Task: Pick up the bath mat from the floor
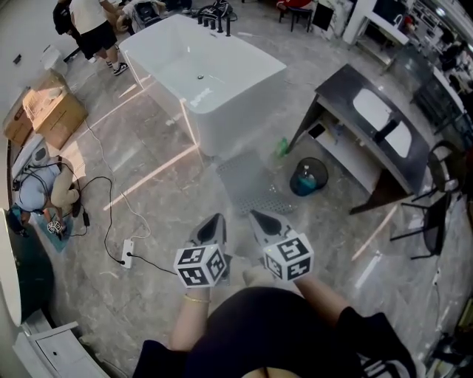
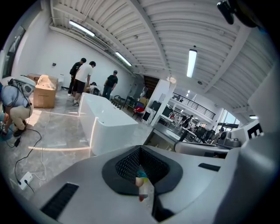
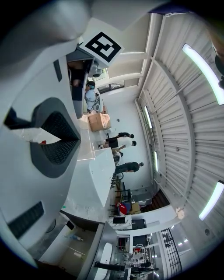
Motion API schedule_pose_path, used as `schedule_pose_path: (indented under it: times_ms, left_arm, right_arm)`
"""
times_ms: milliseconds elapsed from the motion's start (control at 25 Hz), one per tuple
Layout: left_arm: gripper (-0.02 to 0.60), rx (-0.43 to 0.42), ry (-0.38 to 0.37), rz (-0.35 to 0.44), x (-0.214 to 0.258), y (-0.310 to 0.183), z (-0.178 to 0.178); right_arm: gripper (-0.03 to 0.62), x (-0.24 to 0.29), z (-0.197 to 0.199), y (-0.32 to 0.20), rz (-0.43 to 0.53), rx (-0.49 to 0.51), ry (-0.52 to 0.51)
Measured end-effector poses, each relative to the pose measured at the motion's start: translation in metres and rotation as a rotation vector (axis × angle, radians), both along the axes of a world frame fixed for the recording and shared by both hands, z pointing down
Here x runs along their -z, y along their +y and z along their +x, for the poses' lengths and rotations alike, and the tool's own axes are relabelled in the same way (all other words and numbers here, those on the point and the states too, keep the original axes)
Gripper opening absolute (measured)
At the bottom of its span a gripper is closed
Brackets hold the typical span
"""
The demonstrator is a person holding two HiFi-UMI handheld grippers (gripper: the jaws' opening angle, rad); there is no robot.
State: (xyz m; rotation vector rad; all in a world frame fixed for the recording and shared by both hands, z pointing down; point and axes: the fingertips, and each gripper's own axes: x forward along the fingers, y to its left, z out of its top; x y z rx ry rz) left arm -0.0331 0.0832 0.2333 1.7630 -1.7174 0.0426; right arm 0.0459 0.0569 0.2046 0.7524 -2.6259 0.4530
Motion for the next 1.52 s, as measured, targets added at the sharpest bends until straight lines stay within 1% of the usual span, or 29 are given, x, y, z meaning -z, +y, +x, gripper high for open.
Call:
schedule_pose_path:
  times_ms: [240,480,640,920,1160,1360,1520]
  left_arm:
    - [0.000,0.022,0.012,-0.023,-0.012,-0.010,-0.011]
    - [0.001,0.004,0.004,-0.037,-0.018,-0.032,-0.021]
    - [0.000,-0.013,0.008,-0.060,-0.028,-0.049,-0.034]
    - [0.000,-0.045,0.011,-0.093,-0.044,-0.093,-0.066]
    - [0.000,-0.080,0.018,-0.142,-0.070,-0.128,-0.088]
    - [0.000,-0.086,0.025,-0.160,-0.091,-0.156,-0.106]
    - [0.000,-0.087,0.024,-0.164,-0.119,-0.175,-0.119]
  right_arm:
    - [0.011,-0.007,-0.006,-0.010,-0.010,0.002,0.001]
    - [0.011,-0.015,-0.004,-0.029,-0.026,-0.034,0.010]
    - [0.011,-0.024,-0.011,-0.047,-0.051,-0.070,0.013]
    - [0.011,-0.036,-0.044,-0.083,-0.071,-0.085,0.033]
    - [0.011,-0.054,-0.070,-0.122,-0.099,-0.111,0.051]
    - [0.011,-0.077,-0.087,-0.148,-0.123,-0.112,0.065]
    - [0.011,-0.107,-0.099,-0.166,-0.133,-0.113,0.075]
